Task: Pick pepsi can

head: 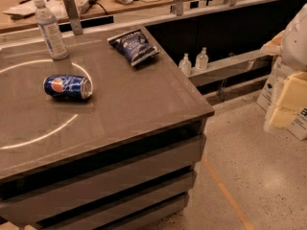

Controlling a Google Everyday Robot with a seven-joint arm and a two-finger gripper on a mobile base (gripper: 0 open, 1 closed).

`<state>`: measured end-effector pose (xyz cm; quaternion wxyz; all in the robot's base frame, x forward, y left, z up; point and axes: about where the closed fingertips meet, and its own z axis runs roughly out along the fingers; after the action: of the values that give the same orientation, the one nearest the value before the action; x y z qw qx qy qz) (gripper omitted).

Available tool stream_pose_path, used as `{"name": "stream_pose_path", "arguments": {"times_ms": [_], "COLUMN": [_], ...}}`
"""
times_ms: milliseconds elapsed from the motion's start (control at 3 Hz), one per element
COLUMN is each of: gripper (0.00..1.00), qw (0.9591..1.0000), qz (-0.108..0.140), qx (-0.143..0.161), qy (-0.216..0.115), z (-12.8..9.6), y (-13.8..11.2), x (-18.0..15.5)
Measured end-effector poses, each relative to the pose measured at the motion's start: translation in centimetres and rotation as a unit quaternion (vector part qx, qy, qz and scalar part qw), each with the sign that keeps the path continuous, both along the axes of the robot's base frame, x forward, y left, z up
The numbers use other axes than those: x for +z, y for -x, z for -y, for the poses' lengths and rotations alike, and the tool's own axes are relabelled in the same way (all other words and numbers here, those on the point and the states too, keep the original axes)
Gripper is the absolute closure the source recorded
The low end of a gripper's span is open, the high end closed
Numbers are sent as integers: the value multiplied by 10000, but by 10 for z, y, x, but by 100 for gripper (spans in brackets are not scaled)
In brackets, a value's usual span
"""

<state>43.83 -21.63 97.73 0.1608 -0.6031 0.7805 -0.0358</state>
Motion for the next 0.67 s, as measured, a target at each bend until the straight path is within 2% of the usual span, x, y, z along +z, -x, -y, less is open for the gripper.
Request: {"name": "stream_pose_path", "arguments": {"times_ms": [333,667], "gripper": [0,0], "qw": [10000,9995], "qz": [18,43], "qx": [-65,35], "qy": [13,-311], "z": [-7,-36], "y": [-7,-31], "x": [-4,-14]}}
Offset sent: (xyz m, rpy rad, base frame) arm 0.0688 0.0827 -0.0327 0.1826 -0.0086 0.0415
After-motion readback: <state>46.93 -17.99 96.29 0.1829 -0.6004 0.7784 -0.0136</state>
